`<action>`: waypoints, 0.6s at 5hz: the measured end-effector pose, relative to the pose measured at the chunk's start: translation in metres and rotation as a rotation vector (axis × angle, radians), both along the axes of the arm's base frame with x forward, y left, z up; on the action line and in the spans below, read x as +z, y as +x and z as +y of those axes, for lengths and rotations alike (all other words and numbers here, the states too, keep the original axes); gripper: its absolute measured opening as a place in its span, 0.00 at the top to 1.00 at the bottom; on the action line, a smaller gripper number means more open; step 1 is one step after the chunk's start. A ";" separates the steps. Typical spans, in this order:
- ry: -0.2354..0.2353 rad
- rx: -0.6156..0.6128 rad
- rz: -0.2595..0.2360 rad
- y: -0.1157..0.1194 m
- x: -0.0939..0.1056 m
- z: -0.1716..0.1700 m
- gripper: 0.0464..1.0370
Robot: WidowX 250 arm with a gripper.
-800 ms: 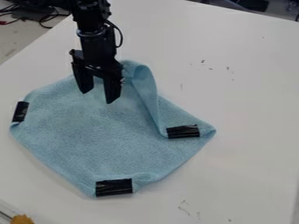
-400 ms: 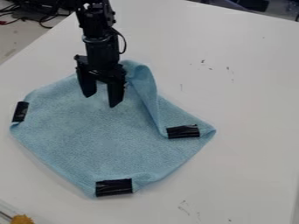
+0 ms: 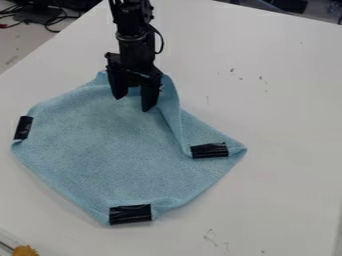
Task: Move the cloth to the left of the table
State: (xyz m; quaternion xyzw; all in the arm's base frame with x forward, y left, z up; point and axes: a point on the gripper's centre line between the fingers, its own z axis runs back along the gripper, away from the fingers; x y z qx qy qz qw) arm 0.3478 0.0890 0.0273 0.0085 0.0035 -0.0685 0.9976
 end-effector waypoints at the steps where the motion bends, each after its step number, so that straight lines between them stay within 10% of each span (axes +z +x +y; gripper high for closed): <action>1: 0.010 -0.052 -0.014 0.022 0.000 0.003 0.04; 3: 0.055 -0.113 -0.040 0.044 0.013 0.004 0.04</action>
